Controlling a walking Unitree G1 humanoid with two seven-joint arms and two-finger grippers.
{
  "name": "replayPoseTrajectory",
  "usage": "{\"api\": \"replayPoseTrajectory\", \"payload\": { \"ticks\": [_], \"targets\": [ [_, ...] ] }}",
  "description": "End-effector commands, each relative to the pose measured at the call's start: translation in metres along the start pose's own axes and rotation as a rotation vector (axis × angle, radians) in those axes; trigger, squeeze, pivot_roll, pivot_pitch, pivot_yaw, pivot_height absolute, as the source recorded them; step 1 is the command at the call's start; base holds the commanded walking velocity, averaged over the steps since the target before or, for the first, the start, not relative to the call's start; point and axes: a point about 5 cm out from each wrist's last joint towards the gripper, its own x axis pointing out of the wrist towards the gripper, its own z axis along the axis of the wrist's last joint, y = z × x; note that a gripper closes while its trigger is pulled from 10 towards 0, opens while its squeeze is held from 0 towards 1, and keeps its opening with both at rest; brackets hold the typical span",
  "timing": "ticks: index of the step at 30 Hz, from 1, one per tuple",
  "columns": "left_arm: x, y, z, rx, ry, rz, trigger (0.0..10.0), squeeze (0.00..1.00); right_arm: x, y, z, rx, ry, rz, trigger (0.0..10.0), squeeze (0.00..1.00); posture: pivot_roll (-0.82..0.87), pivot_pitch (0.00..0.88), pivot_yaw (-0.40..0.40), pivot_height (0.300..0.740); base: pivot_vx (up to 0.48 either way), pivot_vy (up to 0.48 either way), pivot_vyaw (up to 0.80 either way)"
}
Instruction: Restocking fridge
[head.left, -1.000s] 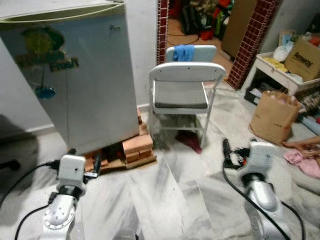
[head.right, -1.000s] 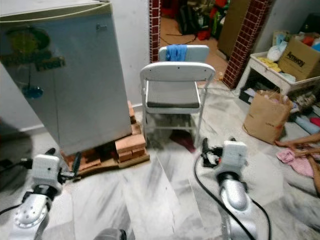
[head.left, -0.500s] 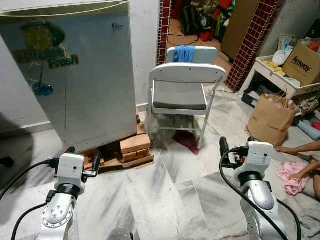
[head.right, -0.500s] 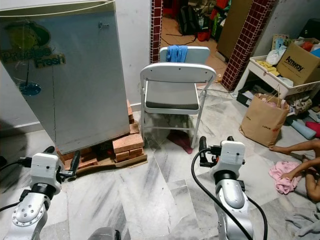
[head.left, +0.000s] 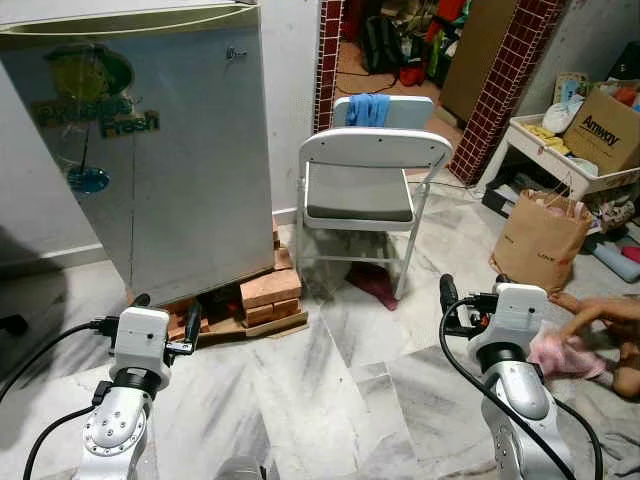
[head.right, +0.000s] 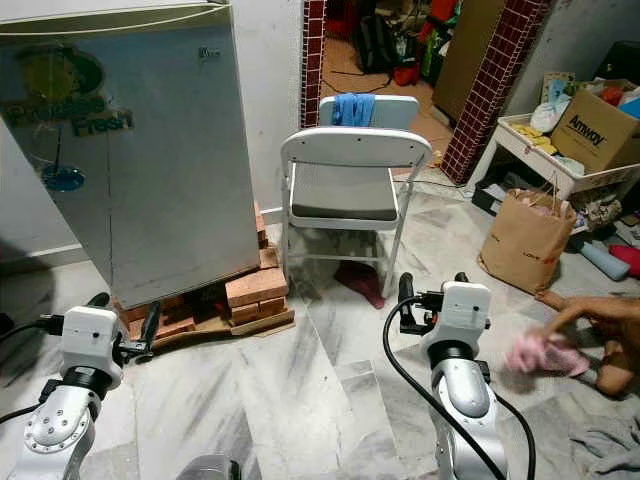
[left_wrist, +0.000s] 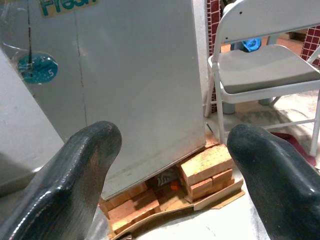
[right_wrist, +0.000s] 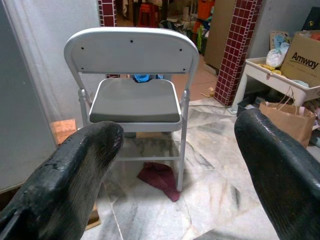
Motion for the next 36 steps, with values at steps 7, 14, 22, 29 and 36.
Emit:
{"api": "replayPoseTrajectory", "payload": {
  "ticks": [7,14,22,29,36],
  "targets": [
    [0.023,-0.017,0.028,-0.192,0.004,0.162,10.0,0.00,0.015,0.039,0.007,0.165,0.034,0.275,10.0,0.00,0.09,0.000,0.001,0.740,0.000,0.000,0.00],
    [0.023,-0.030,0.029,-0.171,-0.031,0.035,10.0,0.00,-0.001,0.005,-0.007,0.101,0.065,0.091,10.0,0.00,0.05,0.000,0.010,0.740,0.000,0.000,0.00],
    [0.026,-0.028,0.032,-0.167,-0.010,0.061,10.0,0.00,0.003,0.006,-0.006,0.078,0.081,0.110,10.0,0.00,0.06,0.000,0.005,0.740,0.000,0.000,0.00],
    [0.020,-0.032,0.018,-0.138,0.067,0.024,10.0,0.00,0.001,0.009,-0.003,0.121,0.061,0.134,10.0,0.00,0.06,0.000,0.011,0.740,0.000,0.000,0.00],
    [0.022,-0.029,0.020,-0.127,0.063,0.027,10.0,0.00,0.002,0.008,-0.002,0.136,0.051,0.129,10.0,0.00,0.06,0.005,0.018,0.740,0.000,0.124,0.00]
  ]
}}
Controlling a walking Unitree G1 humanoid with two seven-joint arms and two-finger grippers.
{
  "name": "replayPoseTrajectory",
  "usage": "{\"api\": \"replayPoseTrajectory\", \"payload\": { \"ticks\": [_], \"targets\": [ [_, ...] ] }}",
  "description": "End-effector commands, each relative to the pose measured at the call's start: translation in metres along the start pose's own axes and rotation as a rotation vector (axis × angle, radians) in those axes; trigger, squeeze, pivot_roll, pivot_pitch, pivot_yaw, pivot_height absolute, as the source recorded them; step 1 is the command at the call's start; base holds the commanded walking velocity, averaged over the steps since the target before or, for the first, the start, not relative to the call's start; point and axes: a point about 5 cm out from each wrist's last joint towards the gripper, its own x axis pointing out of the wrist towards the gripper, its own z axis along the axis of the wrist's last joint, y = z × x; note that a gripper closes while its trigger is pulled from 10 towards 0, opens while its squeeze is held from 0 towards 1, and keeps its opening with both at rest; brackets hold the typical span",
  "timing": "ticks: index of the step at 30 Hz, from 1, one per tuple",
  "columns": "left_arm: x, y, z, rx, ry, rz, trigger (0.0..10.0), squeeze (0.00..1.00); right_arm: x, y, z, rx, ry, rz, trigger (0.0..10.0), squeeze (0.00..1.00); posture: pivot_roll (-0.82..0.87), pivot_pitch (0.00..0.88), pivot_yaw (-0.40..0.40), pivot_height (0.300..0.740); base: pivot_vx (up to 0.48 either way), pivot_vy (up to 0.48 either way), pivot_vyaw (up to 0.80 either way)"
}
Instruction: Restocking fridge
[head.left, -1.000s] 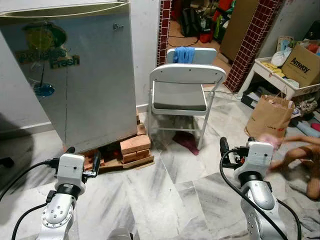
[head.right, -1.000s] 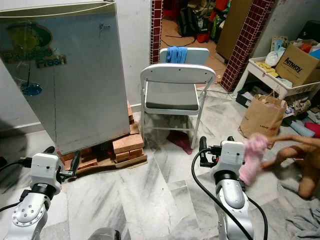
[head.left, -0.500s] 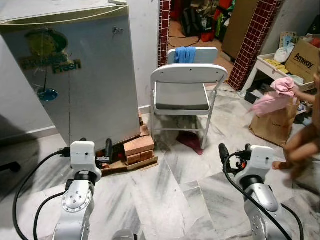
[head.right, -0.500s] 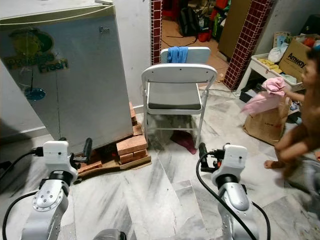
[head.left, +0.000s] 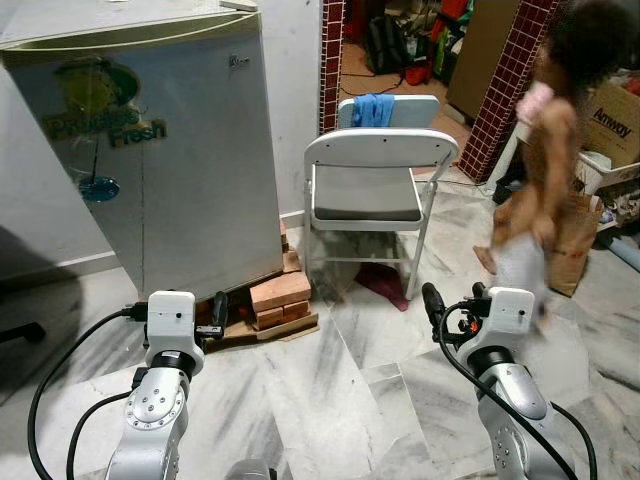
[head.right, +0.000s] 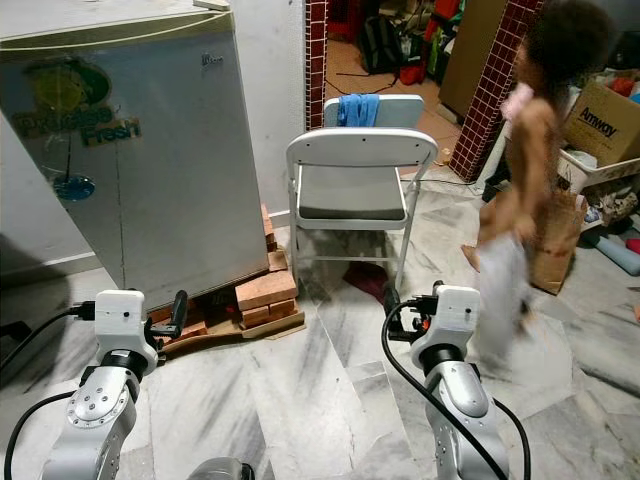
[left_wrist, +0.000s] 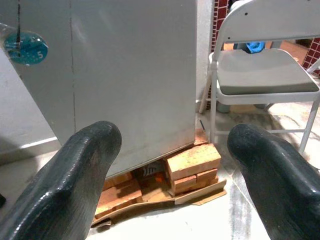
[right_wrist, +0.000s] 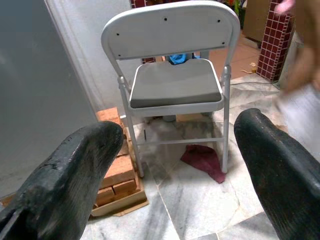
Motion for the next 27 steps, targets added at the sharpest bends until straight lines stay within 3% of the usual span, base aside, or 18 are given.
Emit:
{"api": "replayPoseTrajectory", "payload": {
  "ticks": [1,13,27],
  "targets": [
    [0.003,0.003,0.004,0.020,-0.006,-0.003,10.0,0.00,0.001,0.001,0.007,0.009,-0.029,0.010,10.0,0.00,0.07,0.010,0.021,0.740,0.000,0.322,0.00],
    [0.006,0.010,0.015,0.049,-0.030,0.009,10.0,0.00,0.008,0.004,0.016,0.021,-0.074,0.007,10.0,0.00,0.07,0.033,0.037,0.740,0.000,0.474,0.00],
    [-0.006,-0.004,0.002,0.055,0.009,-0.051,10.0,0.00,-0.003,0.000,0.009,0.047,-0.056,-0.034,10.0,0.00,0.05,0.026,0.042,0.740,0.000,0.480,0.00]
  ]
}}
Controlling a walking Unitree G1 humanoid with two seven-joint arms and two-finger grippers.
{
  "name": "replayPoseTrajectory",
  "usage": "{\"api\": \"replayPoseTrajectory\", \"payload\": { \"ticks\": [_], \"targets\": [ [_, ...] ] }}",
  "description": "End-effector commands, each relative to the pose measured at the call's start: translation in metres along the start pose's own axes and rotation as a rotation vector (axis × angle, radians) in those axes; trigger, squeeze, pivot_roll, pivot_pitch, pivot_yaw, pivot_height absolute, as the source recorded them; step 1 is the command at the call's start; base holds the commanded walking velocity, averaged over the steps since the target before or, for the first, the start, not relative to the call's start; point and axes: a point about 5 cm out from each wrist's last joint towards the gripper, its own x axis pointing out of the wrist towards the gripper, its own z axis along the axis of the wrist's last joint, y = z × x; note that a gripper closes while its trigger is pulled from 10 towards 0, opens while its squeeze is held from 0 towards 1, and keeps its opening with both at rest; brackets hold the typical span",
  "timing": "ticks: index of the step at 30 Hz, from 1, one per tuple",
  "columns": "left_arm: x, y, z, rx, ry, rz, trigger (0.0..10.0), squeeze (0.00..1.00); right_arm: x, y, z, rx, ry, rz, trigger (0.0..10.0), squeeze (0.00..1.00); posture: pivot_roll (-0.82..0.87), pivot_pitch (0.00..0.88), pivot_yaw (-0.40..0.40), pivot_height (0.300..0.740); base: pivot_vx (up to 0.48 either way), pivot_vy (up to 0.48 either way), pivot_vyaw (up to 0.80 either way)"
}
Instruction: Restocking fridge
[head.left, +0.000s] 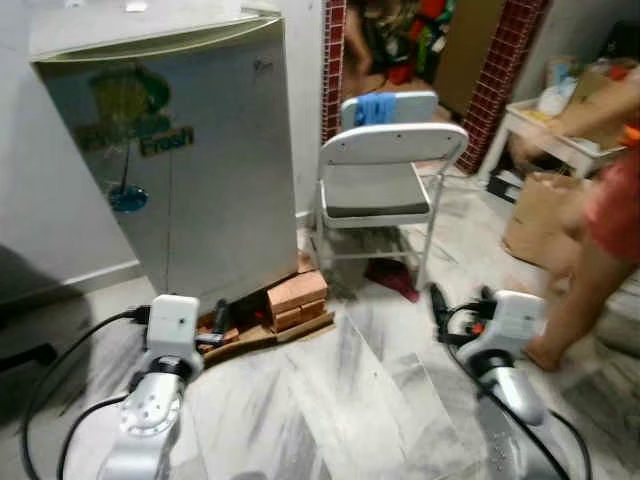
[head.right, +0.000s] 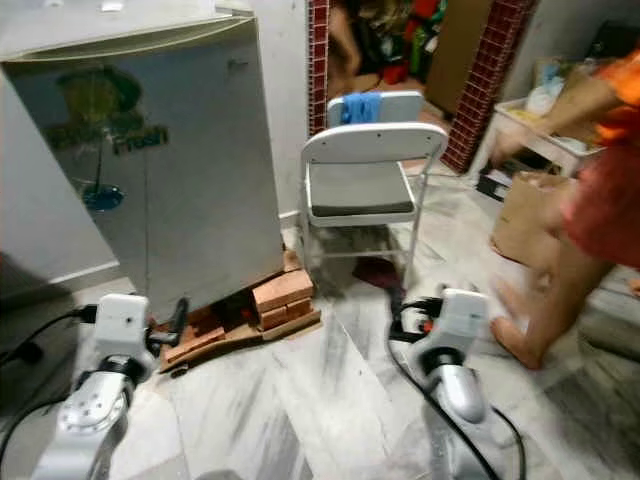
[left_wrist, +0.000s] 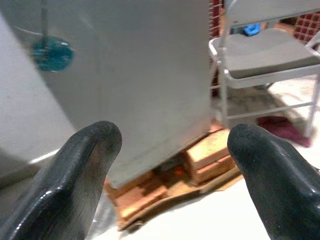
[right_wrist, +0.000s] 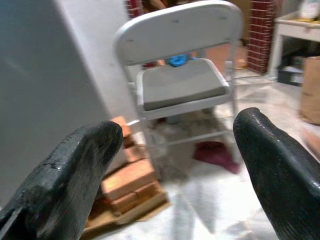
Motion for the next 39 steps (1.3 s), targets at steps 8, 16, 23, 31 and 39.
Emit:
{"api": "replayPoseTrajectory", "payload": {
  "ticks": [8,16,23,31,39],
  "targets": [
    [0.010,-0.005,0.008,-0.014,-0.030,-0.029,10.0,0.00,-0.001,-0.010,0.006,-0.003,-0.019,-0.038,10.0,0.00,0.05,0.002,0.022,0.740,0.000,0.480,0.00],
    [0.002,-0.003,0.004,-0.032,-0.016,-0.006,10.0,0.00,0.002,-0.009,0.006,-0.006,-0.009,-0.024,10.0,0.00,0.07,0.000,0.005,0.740,0.000,0.480,0.00],
    [0.002,-0.002,0.005,-0.019,-0.027,0.006,10.0,0.00,0.007,-0.006,0.006,0.009,-0.009,-0.019,10.0,0.00,0.09,0.000,-0.012,0.740,0.000,0.400,0.00],
    [0.002,0.001,0.007,-0.031,-0.043,0.070,10.0,0.00,0.019,0.001,0.007,-0.003,0.015,0.048,10.0,0.00,0.15,0.000,-0.091,0.740,0.000,0.000,0.00],
    [-0.003,0.004,0.000,-0.027,-0.024,0.086,10.0,0.00,0.028,0.003,0.008,-0.001,0.011,0.051,10.0,0.00,0.15,0.000,-0.072,0.740,0.000,0.000,0.00]
  ]
}}
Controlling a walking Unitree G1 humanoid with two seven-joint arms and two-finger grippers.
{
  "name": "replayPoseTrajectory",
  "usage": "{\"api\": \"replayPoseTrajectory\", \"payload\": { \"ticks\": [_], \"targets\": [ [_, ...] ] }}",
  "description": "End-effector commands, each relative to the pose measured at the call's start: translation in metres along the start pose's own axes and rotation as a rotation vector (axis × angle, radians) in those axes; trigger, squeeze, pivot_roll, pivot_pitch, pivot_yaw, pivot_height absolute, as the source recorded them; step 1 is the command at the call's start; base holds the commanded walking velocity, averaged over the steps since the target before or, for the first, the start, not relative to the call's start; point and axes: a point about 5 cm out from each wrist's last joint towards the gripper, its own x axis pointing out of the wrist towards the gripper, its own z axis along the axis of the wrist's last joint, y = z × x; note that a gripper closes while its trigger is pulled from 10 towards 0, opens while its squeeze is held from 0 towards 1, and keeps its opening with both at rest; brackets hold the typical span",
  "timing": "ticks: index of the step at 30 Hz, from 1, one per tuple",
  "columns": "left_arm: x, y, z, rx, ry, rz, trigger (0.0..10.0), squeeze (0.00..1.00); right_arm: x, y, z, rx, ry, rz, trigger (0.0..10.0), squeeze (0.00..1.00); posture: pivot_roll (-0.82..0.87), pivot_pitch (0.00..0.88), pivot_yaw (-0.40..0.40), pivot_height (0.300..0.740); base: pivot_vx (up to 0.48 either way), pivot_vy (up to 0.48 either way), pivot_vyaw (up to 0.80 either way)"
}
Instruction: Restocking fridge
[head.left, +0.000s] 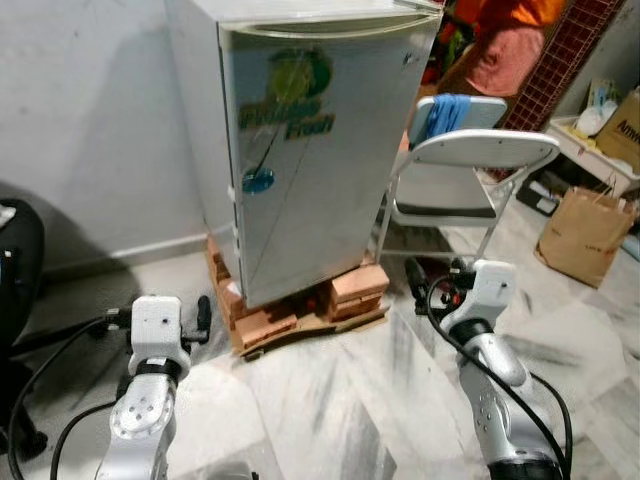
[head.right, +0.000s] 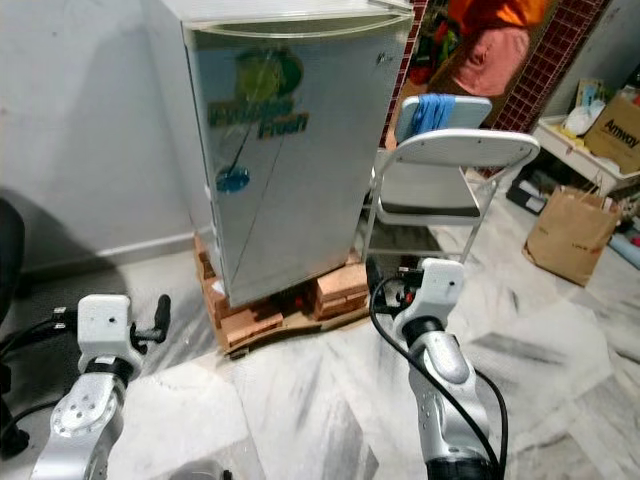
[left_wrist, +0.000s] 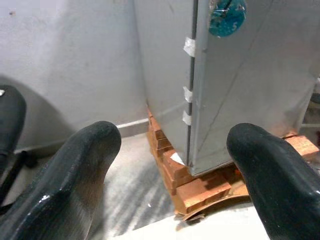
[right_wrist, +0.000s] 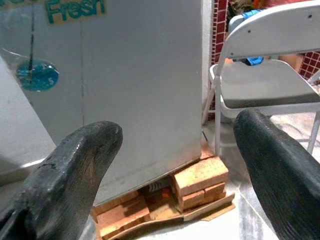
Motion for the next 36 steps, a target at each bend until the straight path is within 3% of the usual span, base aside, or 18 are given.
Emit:
{"api": "replayPoseTrajectory", "payload": {
  "ticks": [1,11,24,36],
  "targets": [
    [0.002,-0.004,0.004,0.012,-0.015,-0.023,10.0,0.00,0.000,-0.006,0.001,0.005,-0.009,-0.029,10.0,0.00,0.15,0.000,-0.062,0.740,0.000,0.000,0.00],
    [0.013,-0.004,0.013,0.035,-0.039,-0.068,10.0,0.00,-0.004,-0.008,0.004,0.015,-0.042,-0.065,10.0,0.00,0.10,0.000,-0.006,0.740,0.000,0.186,-0.21],
    [0.005,-0.010,0.007,0.021,-0.009,-0.096,10.0,0.00,-0.009,-0.011,0.002,0.014,-0.036,-0.075,10.0,0.00,0.10,0.000,-0.004,0.740,0.000,0.453,-0.08],
    [0.009,-0.015,0.013,0.006,-0.031,-0.141,10.0,0.00,-0.009,-0.010,0.005,0.021,-0.048,-0.087,10.0,0.00,0.08,0.003,0.007,0.740,0.042,0.419,-0.71]
  ]
}}
